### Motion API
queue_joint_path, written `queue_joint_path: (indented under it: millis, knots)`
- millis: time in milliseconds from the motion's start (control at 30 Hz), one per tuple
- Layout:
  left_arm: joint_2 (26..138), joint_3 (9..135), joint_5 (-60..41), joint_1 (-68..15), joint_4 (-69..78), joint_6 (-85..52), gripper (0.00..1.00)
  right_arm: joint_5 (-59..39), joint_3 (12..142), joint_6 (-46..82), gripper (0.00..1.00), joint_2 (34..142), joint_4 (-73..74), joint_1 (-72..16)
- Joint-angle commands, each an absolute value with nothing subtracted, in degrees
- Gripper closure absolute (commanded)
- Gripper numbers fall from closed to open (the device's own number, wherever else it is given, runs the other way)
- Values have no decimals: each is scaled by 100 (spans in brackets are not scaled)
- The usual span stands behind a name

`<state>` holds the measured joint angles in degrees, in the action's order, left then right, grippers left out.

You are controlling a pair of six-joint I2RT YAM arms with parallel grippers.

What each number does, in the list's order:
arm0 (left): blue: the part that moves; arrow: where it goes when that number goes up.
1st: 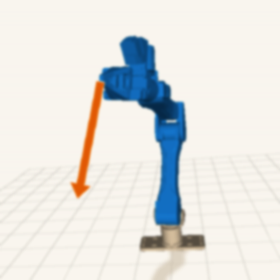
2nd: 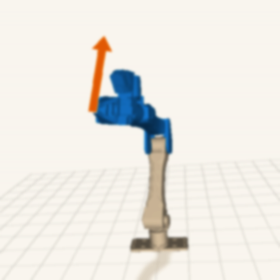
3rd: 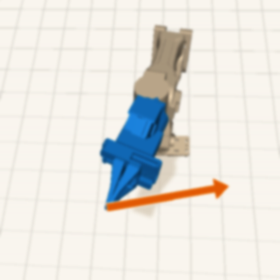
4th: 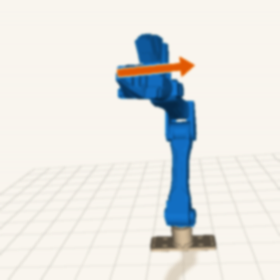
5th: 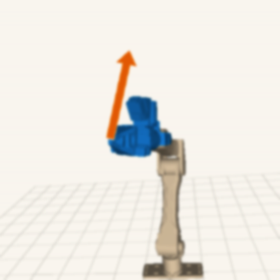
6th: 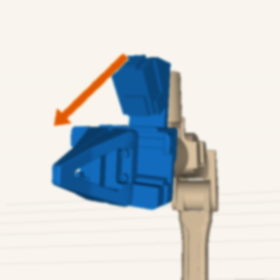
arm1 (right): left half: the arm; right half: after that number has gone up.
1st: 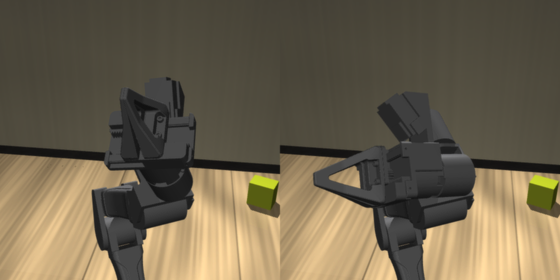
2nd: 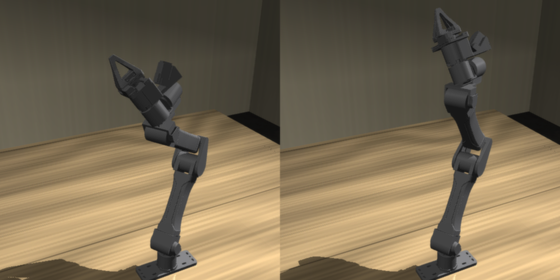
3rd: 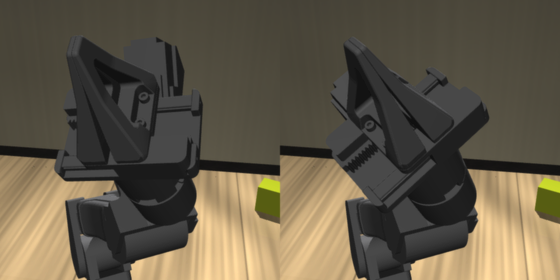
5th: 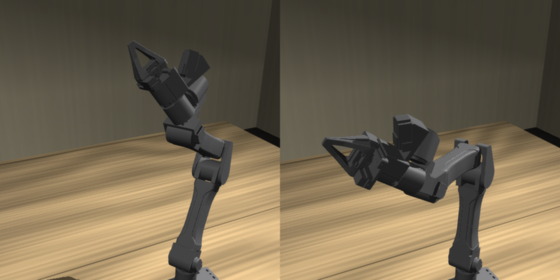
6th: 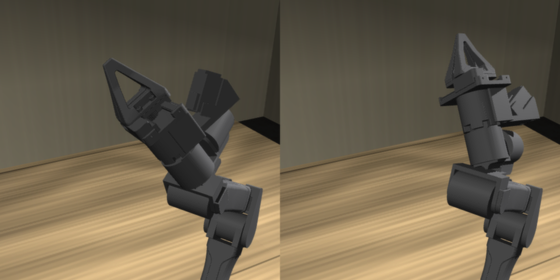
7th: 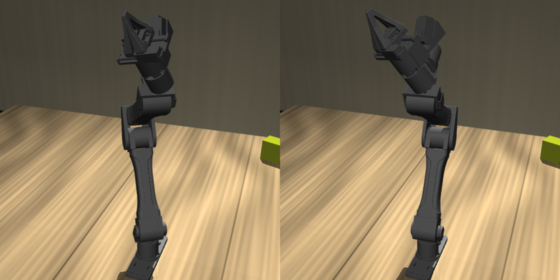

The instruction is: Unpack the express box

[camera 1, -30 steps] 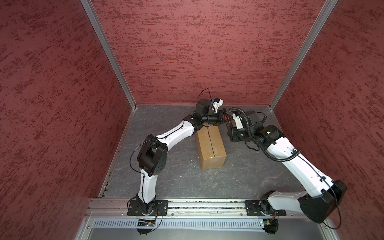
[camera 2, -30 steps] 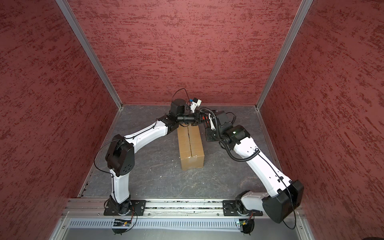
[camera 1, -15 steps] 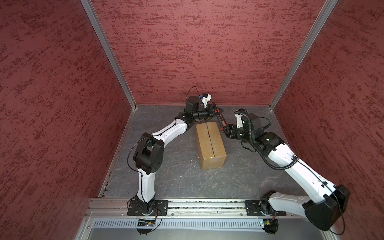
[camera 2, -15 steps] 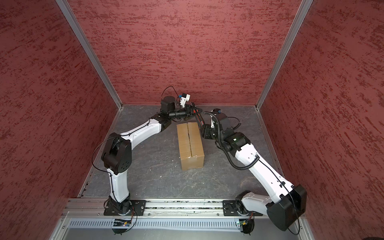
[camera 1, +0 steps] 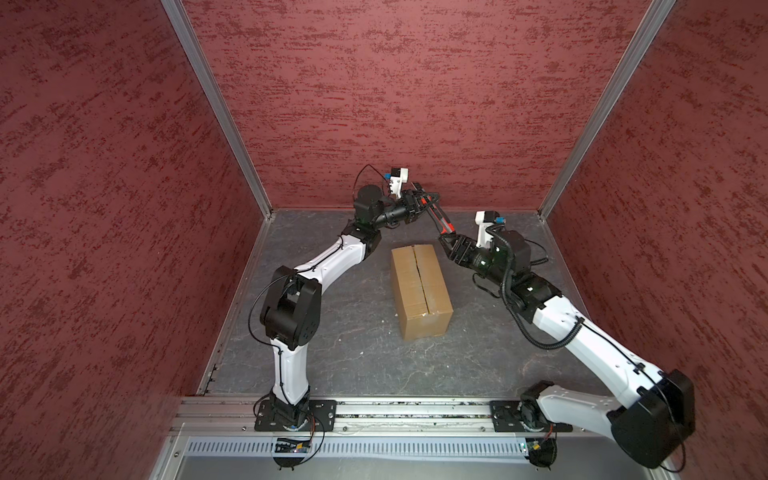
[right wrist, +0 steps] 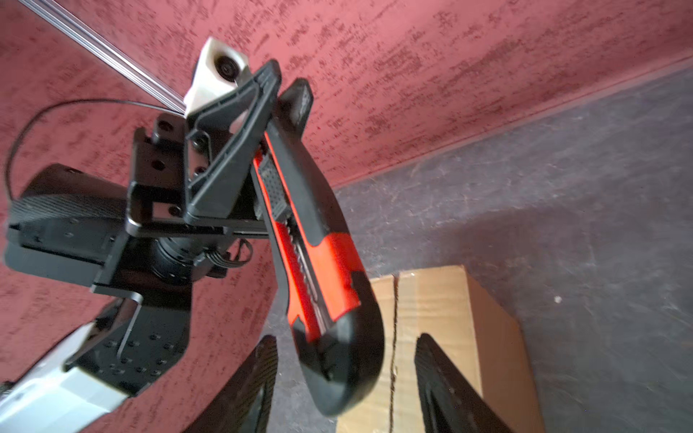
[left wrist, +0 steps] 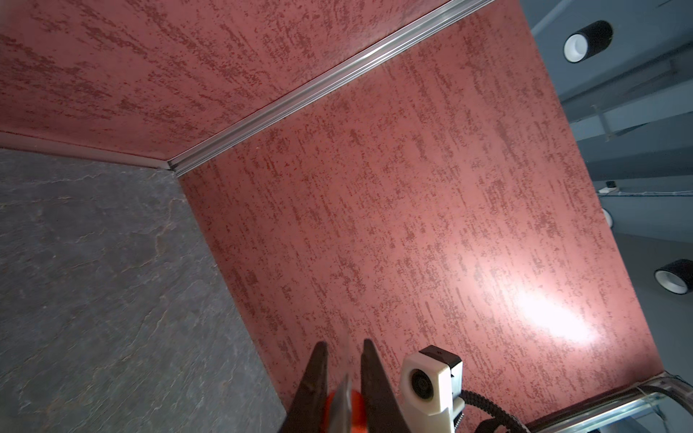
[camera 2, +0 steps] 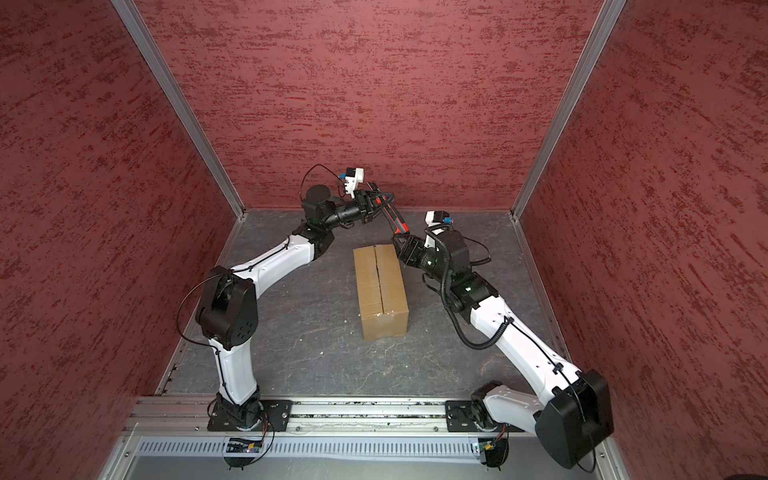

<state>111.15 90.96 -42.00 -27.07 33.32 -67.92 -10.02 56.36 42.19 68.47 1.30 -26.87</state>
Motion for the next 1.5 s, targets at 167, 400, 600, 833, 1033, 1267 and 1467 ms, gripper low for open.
queue_joint_path:
  millis: [167, 400, 600, 833, 1033, 1267, 1467]
  knots:
    - [11245, 9142, -4142, -2707, 4518, -7549, 97, -1427, 5542, 4634, 40, 7014, 1603, -2558]
    - [11351, 9101, -4056, -2836, 4825, -7738, 97, -1745, 5573, 4854, 42, 7281, 2328, -2504]
    - [11391, 9103, -4060, -2935, 4896, -7777, 97, -1784, 5528, 4931, 46, 7352, 2708, -2504]
    - [11399, 9020, -4061, -2957, 4974, -7822, 97, -1750, 5564, 4891, 51, 7302, 2692, -2505]
    - [11399, 8923, -4096, -2979, 5041, -7882, 97, -1687, 5601, 4861, 53, 7243, 2732, -2498]
    - [11407, 8852, -4107, -2962, 5132, -7953, 97, -1611, 5656, 4809, 55, 7176, 2708, -2504]
    - [11417, 8840, -4113, -2949, 5174, -7993, 97, -1490, 5581, 4794, 57, 7074, 2725, -2504]
